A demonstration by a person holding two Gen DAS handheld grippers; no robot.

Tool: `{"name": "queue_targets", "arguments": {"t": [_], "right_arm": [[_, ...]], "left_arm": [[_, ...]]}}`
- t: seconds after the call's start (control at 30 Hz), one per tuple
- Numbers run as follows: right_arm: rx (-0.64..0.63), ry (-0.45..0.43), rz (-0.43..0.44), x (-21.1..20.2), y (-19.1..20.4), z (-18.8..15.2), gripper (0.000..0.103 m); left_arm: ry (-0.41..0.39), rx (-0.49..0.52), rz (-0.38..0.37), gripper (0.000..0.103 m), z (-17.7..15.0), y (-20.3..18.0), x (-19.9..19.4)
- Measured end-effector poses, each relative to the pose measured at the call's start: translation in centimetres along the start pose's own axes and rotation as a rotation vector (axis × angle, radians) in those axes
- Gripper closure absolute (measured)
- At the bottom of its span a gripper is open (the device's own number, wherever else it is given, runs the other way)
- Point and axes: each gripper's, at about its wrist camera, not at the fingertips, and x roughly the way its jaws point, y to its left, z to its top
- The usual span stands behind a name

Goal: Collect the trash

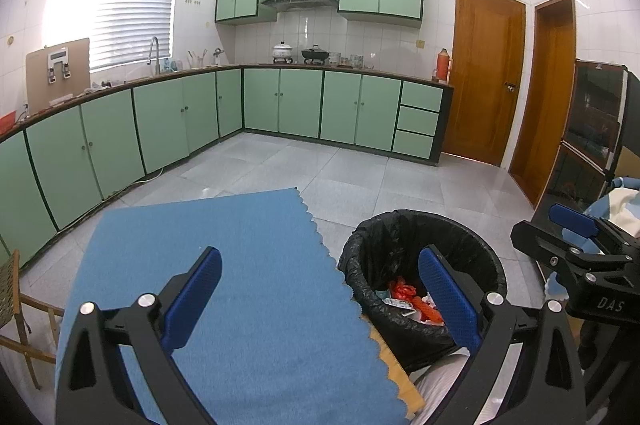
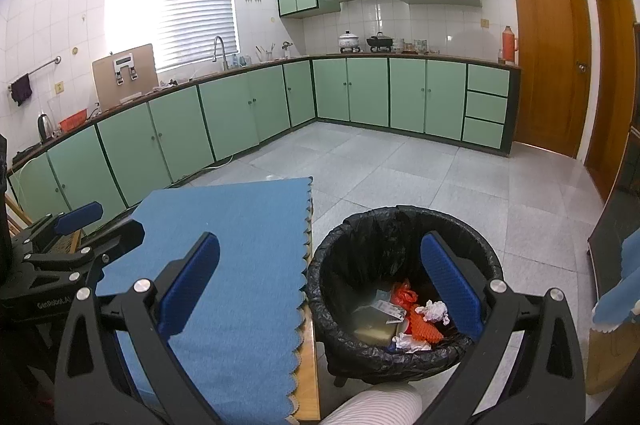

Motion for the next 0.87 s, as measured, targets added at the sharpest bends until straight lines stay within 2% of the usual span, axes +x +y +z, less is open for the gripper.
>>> {"name": "queue_targets", "arguments": {"t": [0.87], "right_arm": [[0.006, 0.009, 0.002, 0.49, -0.47, -0.45, 0.005]], "left_arm": [[0.014, -0.006, 0.004, 0.006, -0.34, -0.02, 0.30]]}}
